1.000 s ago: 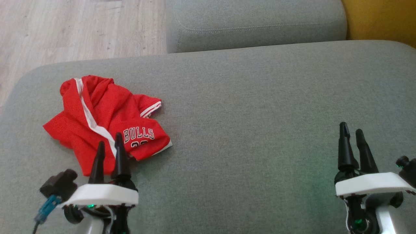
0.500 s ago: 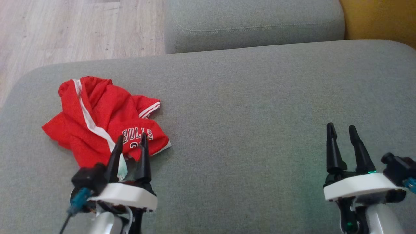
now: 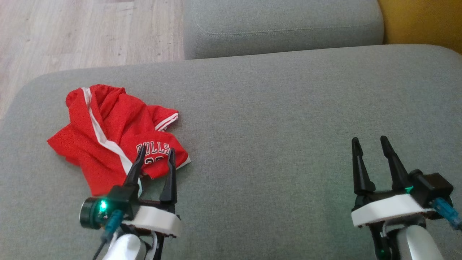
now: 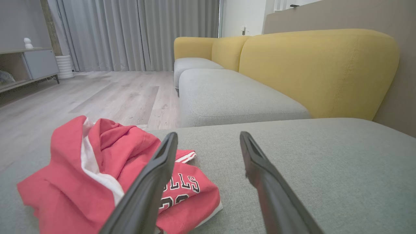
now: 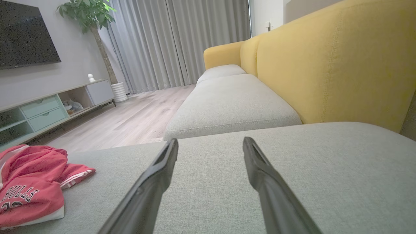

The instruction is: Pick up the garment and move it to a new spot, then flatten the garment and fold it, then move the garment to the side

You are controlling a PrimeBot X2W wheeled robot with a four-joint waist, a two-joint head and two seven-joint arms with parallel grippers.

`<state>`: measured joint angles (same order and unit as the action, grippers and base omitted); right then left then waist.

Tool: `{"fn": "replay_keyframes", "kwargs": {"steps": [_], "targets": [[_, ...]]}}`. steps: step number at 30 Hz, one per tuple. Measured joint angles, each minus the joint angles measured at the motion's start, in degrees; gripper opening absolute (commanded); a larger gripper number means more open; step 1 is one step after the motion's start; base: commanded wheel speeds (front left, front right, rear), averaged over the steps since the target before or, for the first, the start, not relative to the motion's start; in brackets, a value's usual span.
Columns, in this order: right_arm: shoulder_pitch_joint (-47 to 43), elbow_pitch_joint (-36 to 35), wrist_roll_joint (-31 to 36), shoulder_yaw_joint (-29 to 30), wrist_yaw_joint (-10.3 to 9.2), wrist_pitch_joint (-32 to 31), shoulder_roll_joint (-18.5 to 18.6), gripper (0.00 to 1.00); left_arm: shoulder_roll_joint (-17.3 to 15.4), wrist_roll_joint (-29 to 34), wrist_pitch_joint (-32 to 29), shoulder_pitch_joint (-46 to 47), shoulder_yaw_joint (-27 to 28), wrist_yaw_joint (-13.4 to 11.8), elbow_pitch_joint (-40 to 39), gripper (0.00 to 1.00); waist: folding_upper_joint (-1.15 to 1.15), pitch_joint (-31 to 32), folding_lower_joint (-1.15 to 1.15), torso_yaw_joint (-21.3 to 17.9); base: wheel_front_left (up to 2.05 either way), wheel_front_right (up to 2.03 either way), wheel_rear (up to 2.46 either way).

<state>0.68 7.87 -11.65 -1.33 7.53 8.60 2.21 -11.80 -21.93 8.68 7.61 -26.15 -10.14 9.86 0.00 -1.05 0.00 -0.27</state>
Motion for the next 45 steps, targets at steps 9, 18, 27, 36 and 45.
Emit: {"fn": "replay_keyframes", "kwargs": {"steps": [9, 18, 27, 36, 45], "targets": [[0.00, -0.71, 8.95, -0.56, 0.00, 1.60, 0.04, 1.00, -1.91, 6.49, 1.55, 0.52, -4.52, -2.07, 3.11, 1.00, 0.00, 0.26, 0.00, 0.08, 0.00, 0.00, 0.00], [-0.01, -1.75, 17.63, -1.01, 0.00, 3.08, 0.05, 1.00, -2.53, 12.89, 3.09, 2.83, -8.22, -4.50, 6.50, 1.00, 0.00, 0.41, 0.00, 0.58, 0.00, 0.00, 0.00], [-0.10, -2.57, 20.07, -0.92, 0.00, 4.61, 0.08, 1.00, -0.27, 6.91, 4.63, 1.36, -3.89, -4.45, -0.98, 1.00, 0.00, 0.47, 0.00, 1.07, 0.00, 0.00, 0.00], [-1.44, -3.37, 12.98, 1.09, 0.00, 5.88, 0.09, 1.00, 1.54, 5.88, 5.78, -2.35, 0.36, -1.43, -0.18, 1.00, 0.00, 0.37, 0.00, 1.08, 0.00, 0.00, 0.00], [-2.60, 1.41, 4.92, 2.55, 0.00, 5.89, 0.08, 1.00, 3.86, 6.98, 5.78, -3.50, 4.30, -0.18, 2.21, 1.00, 0.00, 0.66, 0.00, 1.00, 0.00, 0.00, 0.00]]}}
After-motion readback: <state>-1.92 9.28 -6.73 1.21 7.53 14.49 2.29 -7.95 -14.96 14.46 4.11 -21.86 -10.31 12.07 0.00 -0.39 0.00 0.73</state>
